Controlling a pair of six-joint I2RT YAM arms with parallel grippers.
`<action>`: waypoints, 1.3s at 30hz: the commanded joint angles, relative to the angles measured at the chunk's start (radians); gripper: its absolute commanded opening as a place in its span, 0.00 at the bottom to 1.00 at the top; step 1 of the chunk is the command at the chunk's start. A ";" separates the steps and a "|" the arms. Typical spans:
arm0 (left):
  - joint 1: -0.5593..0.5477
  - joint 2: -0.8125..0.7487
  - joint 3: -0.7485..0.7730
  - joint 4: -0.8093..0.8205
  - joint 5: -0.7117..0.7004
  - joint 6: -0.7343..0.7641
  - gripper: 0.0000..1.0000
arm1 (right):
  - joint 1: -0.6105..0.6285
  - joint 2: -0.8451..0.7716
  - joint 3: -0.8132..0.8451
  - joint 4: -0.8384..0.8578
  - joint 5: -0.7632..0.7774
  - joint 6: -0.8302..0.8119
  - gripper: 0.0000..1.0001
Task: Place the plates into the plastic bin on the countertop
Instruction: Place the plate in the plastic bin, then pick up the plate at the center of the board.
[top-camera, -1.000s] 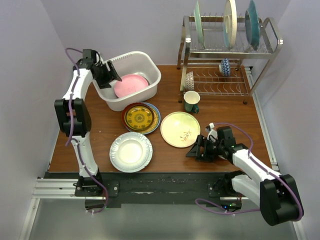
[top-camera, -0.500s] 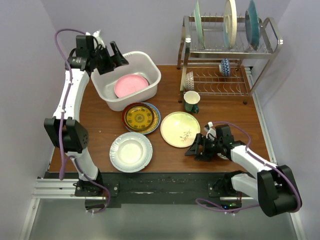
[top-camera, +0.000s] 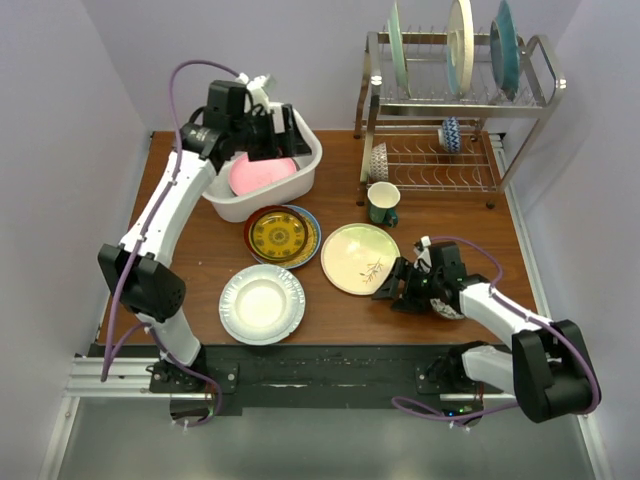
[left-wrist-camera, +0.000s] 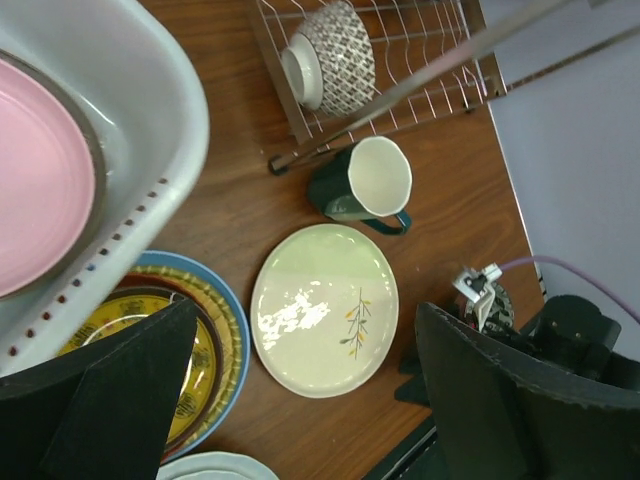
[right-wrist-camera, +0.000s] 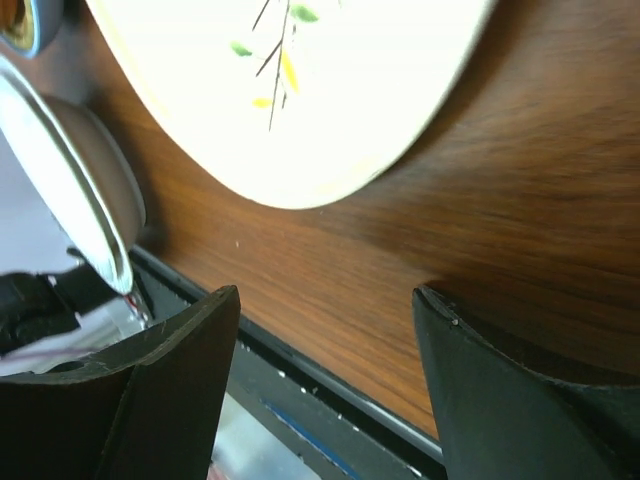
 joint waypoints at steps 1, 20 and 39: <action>-0.083 -0.049 -0.069 0.043 -0.041 0.046 0.94 | 0.000 -0.020 0.017 0.031 0.129 0.062 0.73; -0.289 0.040 -0.360 0.154 -0.229 0.018 0.84 | 0.002 0.045 0.054 0.057 0.210 0.093 0.69; -0.326 0.040 -0.446 0.183 -0.236 -0.016 0.82 | 0.002 0.219 0.156 0.031 0.408 0.099 0.19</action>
